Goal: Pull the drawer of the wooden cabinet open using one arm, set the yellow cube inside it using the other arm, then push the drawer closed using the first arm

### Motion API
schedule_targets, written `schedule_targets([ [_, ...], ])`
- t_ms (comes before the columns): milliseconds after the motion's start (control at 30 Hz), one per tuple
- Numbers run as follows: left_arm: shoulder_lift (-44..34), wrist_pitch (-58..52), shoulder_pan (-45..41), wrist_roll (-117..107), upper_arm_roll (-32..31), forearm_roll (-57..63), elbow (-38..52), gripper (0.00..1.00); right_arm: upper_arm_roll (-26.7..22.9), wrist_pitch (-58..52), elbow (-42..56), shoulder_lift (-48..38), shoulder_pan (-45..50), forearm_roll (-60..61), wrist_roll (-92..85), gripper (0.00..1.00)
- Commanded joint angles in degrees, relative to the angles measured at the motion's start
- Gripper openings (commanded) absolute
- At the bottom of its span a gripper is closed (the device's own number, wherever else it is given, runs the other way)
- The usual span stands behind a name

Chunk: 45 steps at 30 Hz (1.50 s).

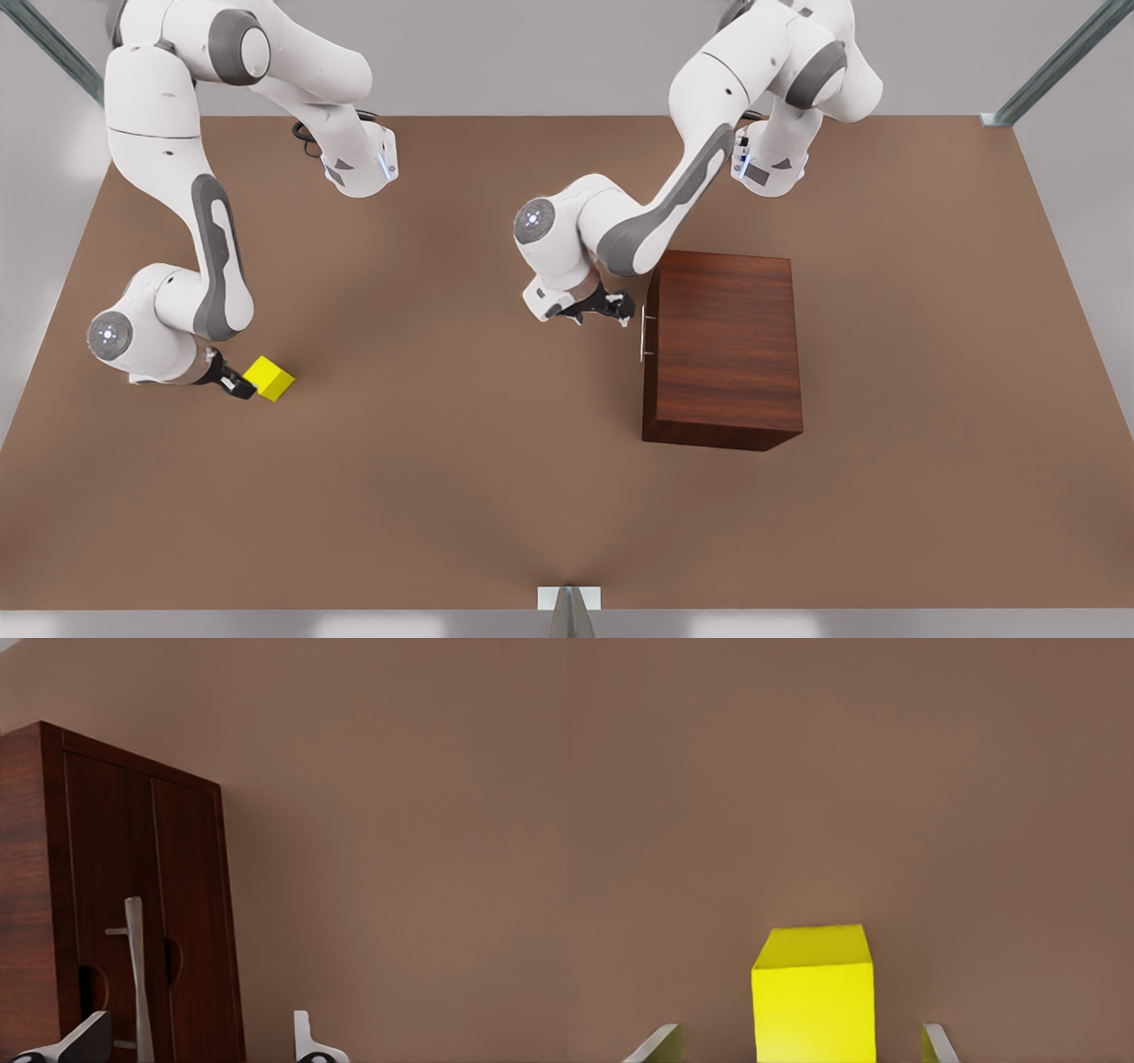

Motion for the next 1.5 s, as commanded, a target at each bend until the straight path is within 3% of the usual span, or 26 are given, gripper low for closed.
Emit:
schedule_targets([
  [0,0.3,-0.1,0.7,-3.7,0.1,2.5,-0.7,1.00,0.0,5.4,-1.4,0.1,0.0,0.1,6.0,1.00],
  [233,1.5,0.3,0.6,-4.1,0.1,5.4,-2.1,1.00,0.0,11.5,-6.1,0.6,-0.2,0.1,5.5,1.00],
  [900,1.7,2.9,0.6,-6.5,0.1,6.1,-7.8,1.00,1.5,15.2,-7.0,3.9,-0.2,-0.8,5.0,1.00],
  [1467,2.5,6.6,-0.1,-9.1,-0.3,5.0,-6.9,1.00,2.4,16.4,-9.5,3.7,-1.1,-2.0,5.2,1.00],
])
